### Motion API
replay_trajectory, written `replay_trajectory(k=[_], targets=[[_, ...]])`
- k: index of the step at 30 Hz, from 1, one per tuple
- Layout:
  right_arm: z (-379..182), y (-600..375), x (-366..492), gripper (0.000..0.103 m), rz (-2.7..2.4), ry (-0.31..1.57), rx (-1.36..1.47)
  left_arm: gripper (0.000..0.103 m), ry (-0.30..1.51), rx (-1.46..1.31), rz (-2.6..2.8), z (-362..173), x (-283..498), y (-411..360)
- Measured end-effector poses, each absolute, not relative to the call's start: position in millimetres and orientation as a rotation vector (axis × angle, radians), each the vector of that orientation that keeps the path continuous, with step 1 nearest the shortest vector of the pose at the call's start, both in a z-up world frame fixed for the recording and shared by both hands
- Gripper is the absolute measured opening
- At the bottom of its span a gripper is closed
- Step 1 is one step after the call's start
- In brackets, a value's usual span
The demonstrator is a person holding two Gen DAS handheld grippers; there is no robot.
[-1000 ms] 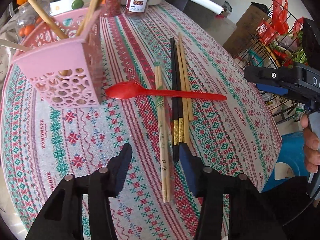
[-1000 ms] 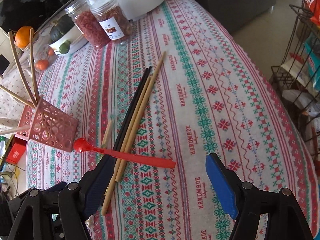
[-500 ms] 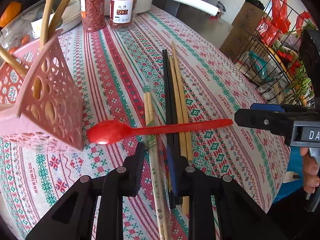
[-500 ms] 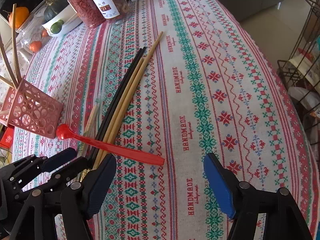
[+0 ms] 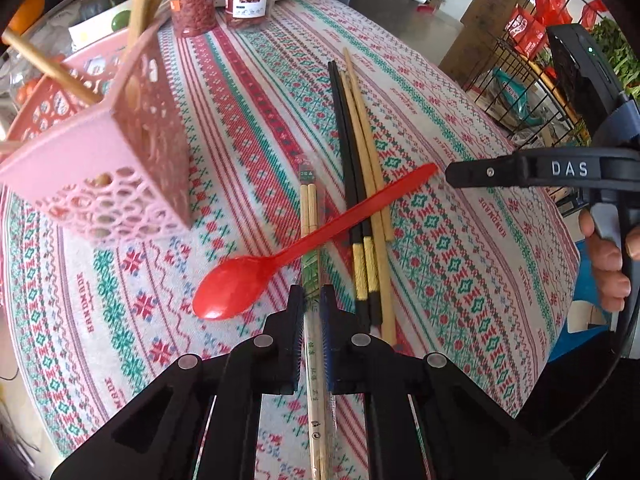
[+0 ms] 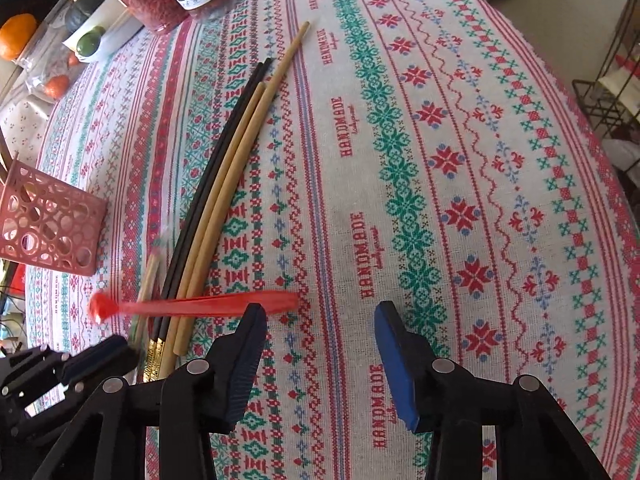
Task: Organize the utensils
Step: 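Close the left tool on the red plastic spoon handle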
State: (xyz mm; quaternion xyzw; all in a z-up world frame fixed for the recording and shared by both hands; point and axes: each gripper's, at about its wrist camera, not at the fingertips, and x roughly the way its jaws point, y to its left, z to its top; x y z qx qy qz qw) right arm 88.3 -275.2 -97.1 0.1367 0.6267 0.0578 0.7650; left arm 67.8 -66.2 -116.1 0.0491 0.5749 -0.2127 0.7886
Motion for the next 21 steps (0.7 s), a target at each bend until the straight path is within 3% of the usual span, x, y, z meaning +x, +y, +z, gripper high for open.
replay_trajectory(k=[11, 14, 19, 21], targets=[[-88.4, -260.1, 80.6, 0.05, 0.153, 1.364, 0.327, 0.009, 1.416, 0.228, -0.547, -114.8, 16.4, -29.6], [-85.8, -249.3, 79.1, 0.05, 0.174, 1.363, 0.329, 0.01, 1.377, 0.21, -0.597, -104.4, 8.7, -25.9], [-80.5, -233.8, 76.7, 0.05, 0.204, 1.353, 0.323, 0.033, 1.275, 0.216, -0.589, -90.1, 18.4, -31.3], [-79.5, -233.7, 75.5, 0.05, 0.202, 1.347, 0.327, 0.033, 1.238, 0.228, -0.578, -88.4, 28.3, -38.7]])
